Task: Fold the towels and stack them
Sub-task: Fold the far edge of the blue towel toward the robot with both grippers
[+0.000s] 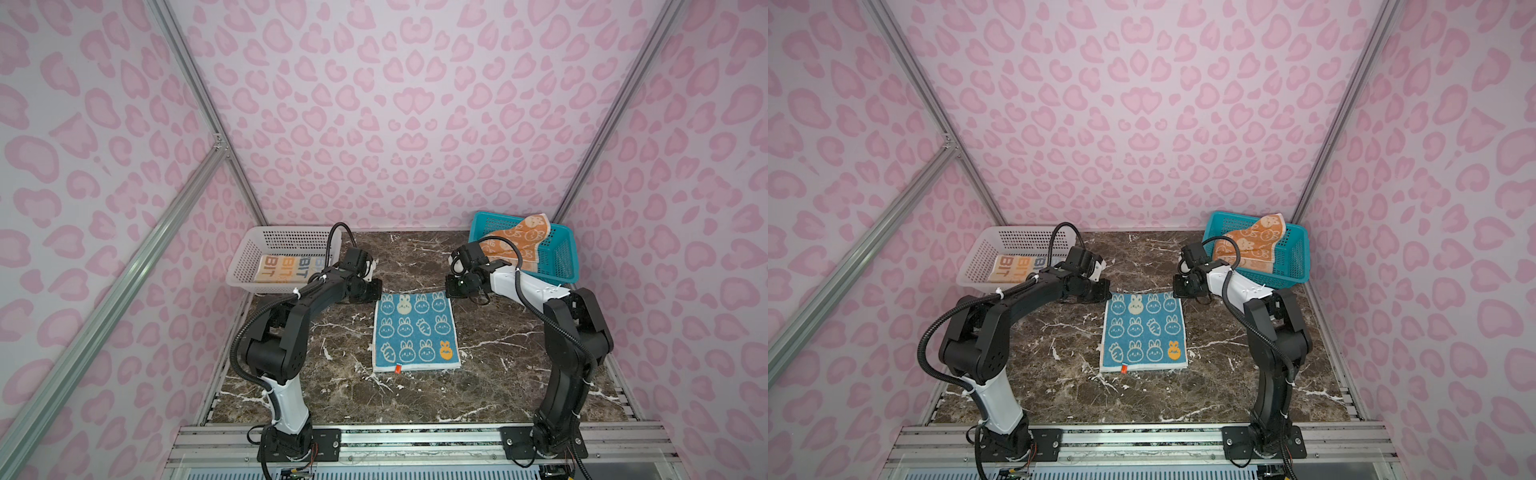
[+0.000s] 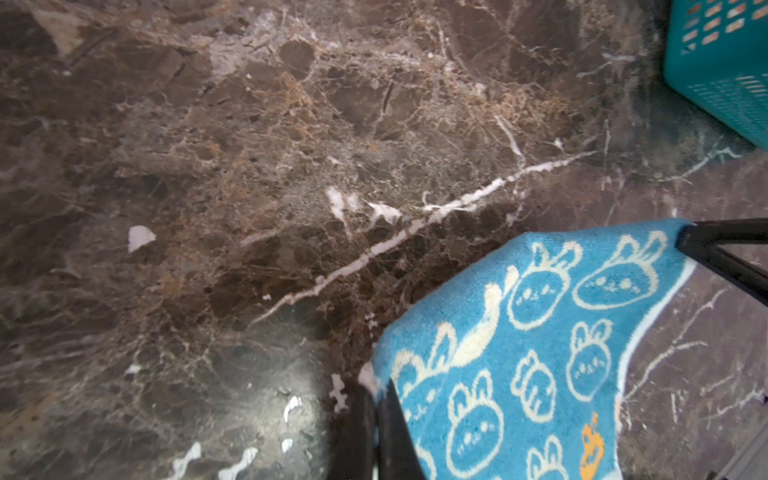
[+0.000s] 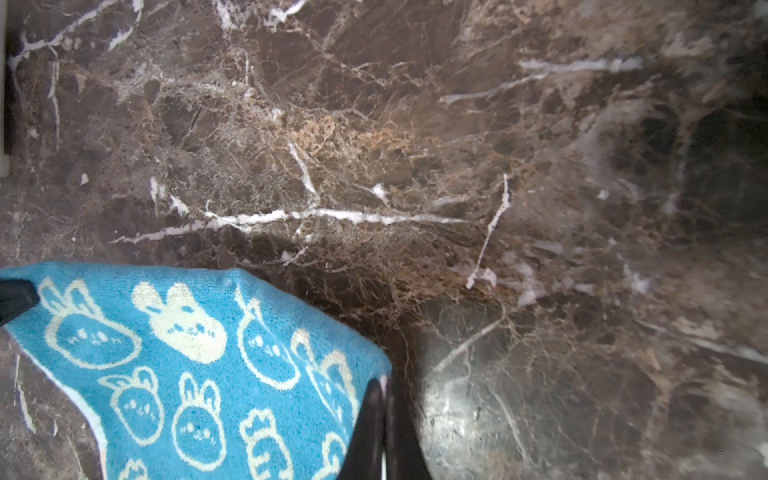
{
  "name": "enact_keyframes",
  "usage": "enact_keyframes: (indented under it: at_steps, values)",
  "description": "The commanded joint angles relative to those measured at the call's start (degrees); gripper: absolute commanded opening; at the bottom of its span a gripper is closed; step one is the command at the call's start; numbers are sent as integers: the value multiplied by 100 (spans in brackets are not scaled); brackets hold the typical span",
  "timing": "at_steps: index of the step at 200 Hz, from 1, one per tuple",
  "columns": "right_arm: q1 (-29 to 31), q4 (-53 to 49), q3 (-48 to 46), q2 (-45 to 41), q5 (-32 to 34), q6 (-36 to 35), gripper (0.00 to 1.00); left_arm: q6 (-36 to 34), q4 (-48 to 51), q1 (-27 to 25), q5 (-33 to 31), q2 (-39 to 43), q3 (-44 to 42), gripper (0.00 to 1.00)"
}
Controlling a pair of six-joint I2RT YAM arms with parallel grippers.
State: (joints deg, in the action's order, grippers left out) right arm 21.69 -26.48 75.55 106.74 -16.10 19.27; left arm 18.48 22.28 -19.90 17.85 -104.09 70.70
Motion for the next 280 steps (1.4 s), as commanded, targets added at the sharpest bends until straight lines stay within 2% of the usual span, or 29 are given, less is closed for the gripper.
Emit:
enact_keyframes:
  at_steps: [1, 75, 114, 187, 244, 280]
  values:
    - [13, 143, -246, -276, -84, -112, 0, -113, -117, -8, 234, 372, -208, 3]
    - [289, 134, -1394, -1563, 112, -349, 0, -587, -2, -132, 737, 1847, -1354, 3]
    - [537, 203, -2141, -2196, 191, -169, 0, -563, 55, -241, 834, 2343, -1896, 3]
    - [795, 246, -3183, -2879, 379, 265, 0, -196, 4, -585, 561, 2671, -2667, 3]
    - [974, 369, -3637, -3243, 370, 529, 0, 47, 13, -638, 439, 2953, -2980, 3]
    - [1088, 479, -3858, -3277, 338, 632, 2, 191, -29, -703, 501, 2858, -3165, 3]
